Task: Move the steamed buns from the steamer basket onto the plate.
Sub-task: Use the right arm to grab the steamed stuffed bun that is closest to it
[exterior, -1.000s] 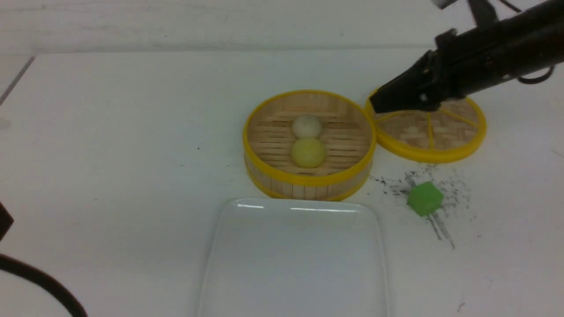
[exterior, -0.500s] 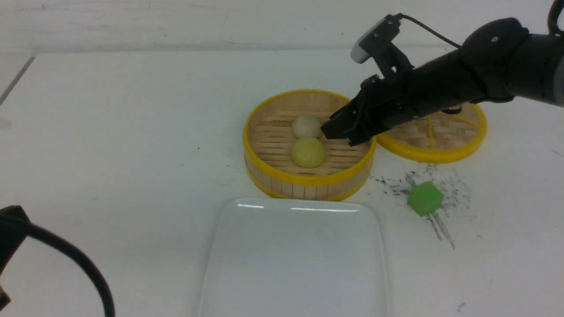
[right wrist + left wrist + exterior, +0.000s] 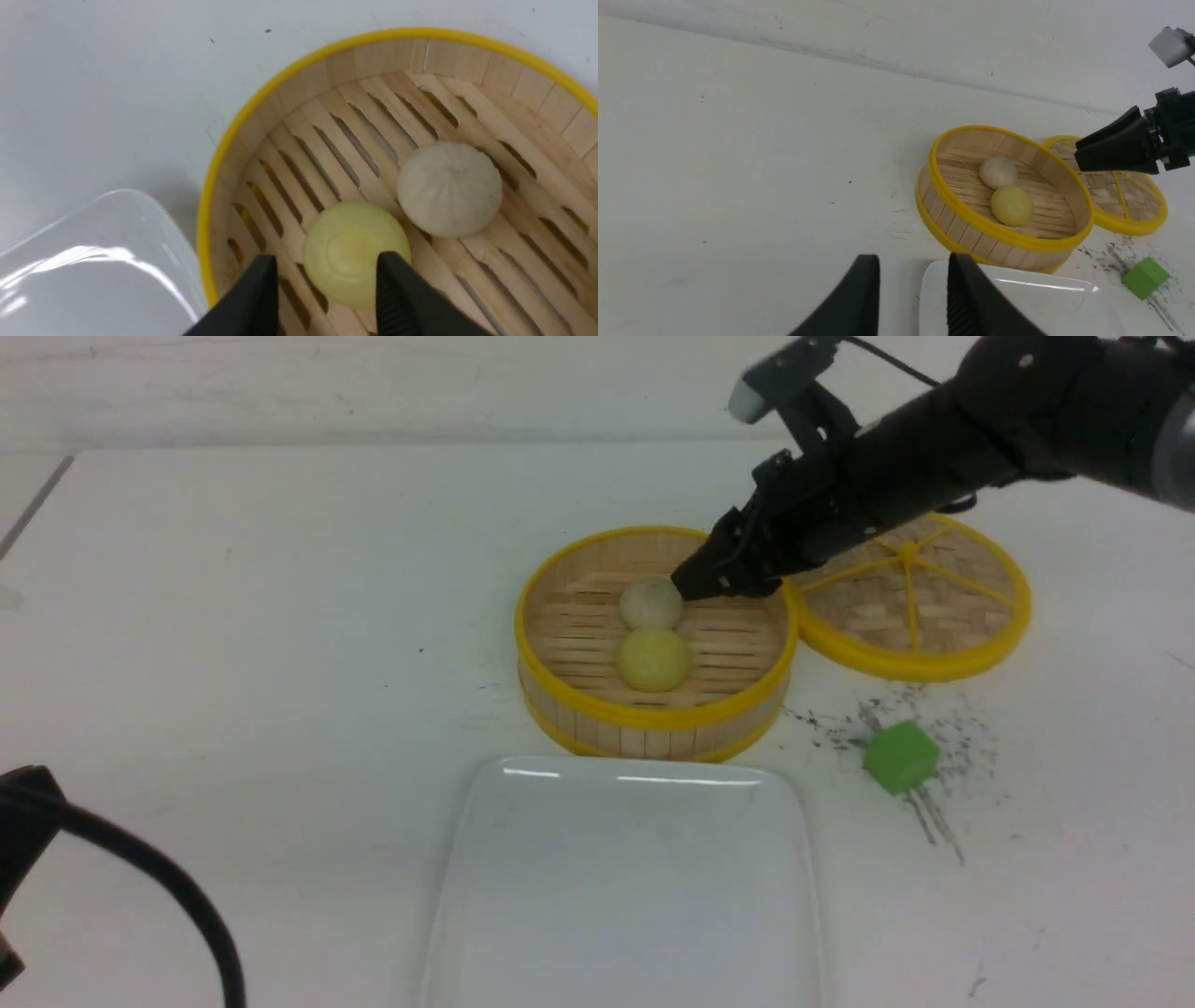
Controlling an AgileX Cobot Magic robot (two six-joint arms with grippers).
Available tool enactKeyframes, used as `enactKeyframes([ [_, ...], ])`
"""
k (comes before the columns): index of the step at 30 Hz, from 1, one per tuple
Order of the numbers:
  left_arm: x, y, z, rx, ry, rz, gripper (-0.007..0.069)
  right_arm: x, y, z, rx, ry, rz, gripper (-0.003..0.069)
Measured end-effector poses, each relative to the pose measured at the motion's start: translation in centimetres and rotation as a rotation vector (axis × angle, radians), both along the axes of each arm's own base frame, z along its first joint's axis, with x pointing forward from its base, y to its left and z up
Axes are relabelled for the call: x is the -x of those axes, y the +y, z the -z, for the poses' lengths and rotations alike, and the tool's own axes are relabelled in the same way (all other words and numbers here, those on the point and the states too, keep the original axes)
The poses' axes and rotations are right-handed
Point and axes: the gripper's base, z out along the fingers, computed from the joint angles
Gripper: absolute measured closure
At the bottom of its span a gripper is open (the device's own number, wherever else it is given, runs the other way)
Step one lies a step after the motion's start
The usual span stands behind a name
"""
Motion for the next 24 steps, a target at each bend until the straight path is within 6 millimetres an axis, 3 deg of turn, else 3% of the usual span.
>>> enactKeyframes([
  [8, 0.0, 0.0, 0.0, 0.001, 0.0, 0.0, 0.0384, -0.6, 0.3, -0.5, 0.065, 0.049, -0.021, 0.0357],
  [17, 0.0, 0.0, 0.0, 0.001, -0.002, 0.0, 0.0384, -1.4, 3.8, 4.4, 0.14, 0.055, -0.058, 0.0357],
  [24, 0.0, 0.0, -0.1, 0.002, -0.006, -0.002, 0.0384, -2.1, 4.1, 6.0, 0.166, 0.032, -0.04, 0.0359],
])
